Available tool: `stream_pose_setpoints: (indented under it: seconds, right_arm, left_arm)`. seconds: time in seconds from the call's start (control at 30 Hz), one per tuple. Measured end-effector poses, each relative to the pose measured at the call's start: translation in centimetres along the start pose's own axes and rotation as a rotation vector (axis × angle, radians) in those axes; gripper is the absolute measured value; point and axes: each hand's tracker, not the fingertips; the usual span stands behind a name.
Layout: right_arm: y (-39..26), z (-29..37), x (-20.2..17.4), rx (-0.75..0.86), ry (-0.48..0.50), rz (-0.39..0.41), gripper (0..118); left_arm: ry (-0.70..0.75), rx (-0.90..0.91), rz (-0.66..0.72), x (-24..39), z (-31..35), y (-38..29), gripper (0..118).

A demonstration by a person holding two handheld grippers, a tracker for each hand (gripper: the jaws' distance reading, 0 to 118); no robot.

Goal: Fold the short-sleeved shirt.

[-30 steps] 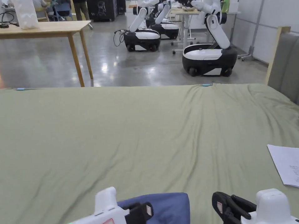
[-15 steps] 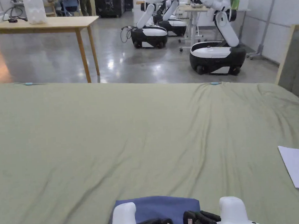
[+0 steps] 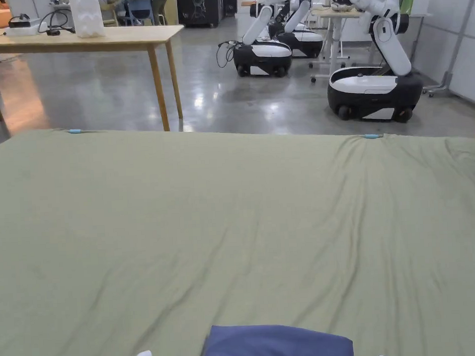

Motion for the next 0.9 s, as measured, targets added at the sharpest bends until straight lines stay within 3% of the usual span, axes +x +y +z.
stream_pose_setpoints:
  seconds: [0.03,0.07,0.1,0.13,0.17,0.2,0.27,0.33,0.57,0.67,0.73,0.9]
  right_arm:
    - [0.1,0.0,-0.1,0.002,0.0,0.009,3]
    - [0.0,-0.1,-0.2,0.003,0.001,0.018,3]
    - [0.1,-0.2,-0.3,0.003,-0.001,0.028,3]
    - [0.1,-0.2,-0.5,0.005,-0.007,0.039,3]
    - [0.2,-0.2,-0.7,0.008,-0.014,0.049,3]
    - [0.2,0.0,-1.0,0.016,-0.016,0.056,3]
    - [0.5,0.2,-1.4,0.022,-0.013,0.055,3]
    - [0.6,0.6,-2.3,0.033,-0.013,0.074,3]
    - [0.8,1.1,-5.2,0.06,-0.01,0.138,3]
    - [0.5,1.1,-6.0,0.066,-0.007,0.156,3]
    - [0.3,1.1,-6.6,0.062,-0.008,0.169,3]
    - [0.0,0.8,-7.2,0.056,-0.009,0.17,3]
  left_arm:
    - [-0.044,0.034,-0.029,0.6,-0.8,0.0,118]
    - [-0.011,0.012,-0.021,1.0,-1.7,0.1,110]
    - [-0.005,0.006,-0.01,1.4,-2.5,0.1,84]
    - [-0.011,0.006,-0.001,1.3,-3.2,0.1,31]
    - [0.106,0.027,-0.002,1.3,-3.6,0.1,18]
    - [0.177,0.028,-0.02,1.1,-3.9,0.1,18]
    - [0.126,0.012,-0.024,1.0,-3.1,1.0,18]
    - [0.178,0.014,-0.084,1.8,-0.9,1.8,18]
    - [0.388,0.12,-0.24,1.1,14.0,10.2,18]
    - [0.428,0.102,-0.238,-1.6,20.6,16.2,18]
    - [0.566,0.143,-0.298,-2.1,24.6,19.1,18]
    - [0.697,0.231,-0.187,-4.9,30.7,23.1,18]
